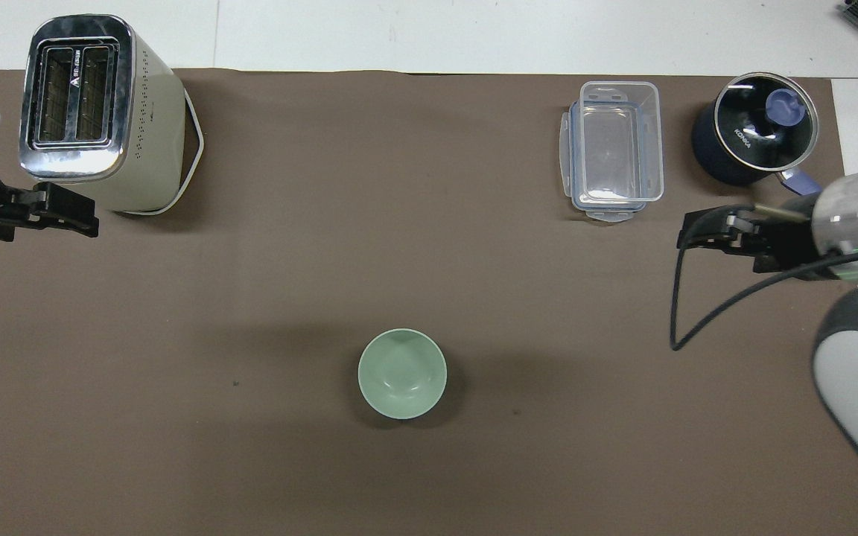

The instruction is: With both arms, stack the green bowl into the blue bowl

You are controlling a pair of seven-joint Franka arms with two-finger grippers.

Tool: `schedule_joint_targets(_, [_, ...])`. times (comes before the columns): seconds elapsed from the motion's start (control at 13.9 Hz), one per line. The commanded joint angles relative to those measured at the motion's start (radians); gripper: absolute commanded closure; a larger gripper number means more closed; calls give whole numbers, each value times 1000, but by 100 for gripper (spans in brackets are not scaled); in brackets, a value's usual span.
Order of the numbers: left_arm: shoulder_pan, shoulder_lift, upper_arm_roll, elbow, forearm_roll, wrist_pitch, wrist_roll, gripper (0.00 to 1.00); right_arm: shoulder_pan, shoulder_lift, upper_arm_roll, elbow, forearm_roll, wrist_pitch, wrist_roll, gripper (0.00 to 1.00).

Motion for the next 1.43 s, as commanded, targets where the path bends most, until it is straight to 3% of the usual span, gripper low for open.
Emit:
schedule_joint_targets(0.0, [13,3,-8,20,12,-24,6,0,-37,40,17,155,-67,-136,-41,0])
schedule_joint_targets(0.29, [13,4,-8,20,12,-24,6,0,-34,144,19,361,-136,-316,-56,0])
schedule_joint_targets(0.57, [13,3,-8,20,12,-24,6,0,-33,140,19,346,-111,-310,-73,0])
schedule_joint_targets(0.79, [13,3,-8,20,12,-24,6,0,-26,83,19,254,-107,-308,-71,0])
schedule_joint_targets(1.36, [13,3,-8,20,12,-24,6,0,-33,40,17,179,-101,-270,-100,0])
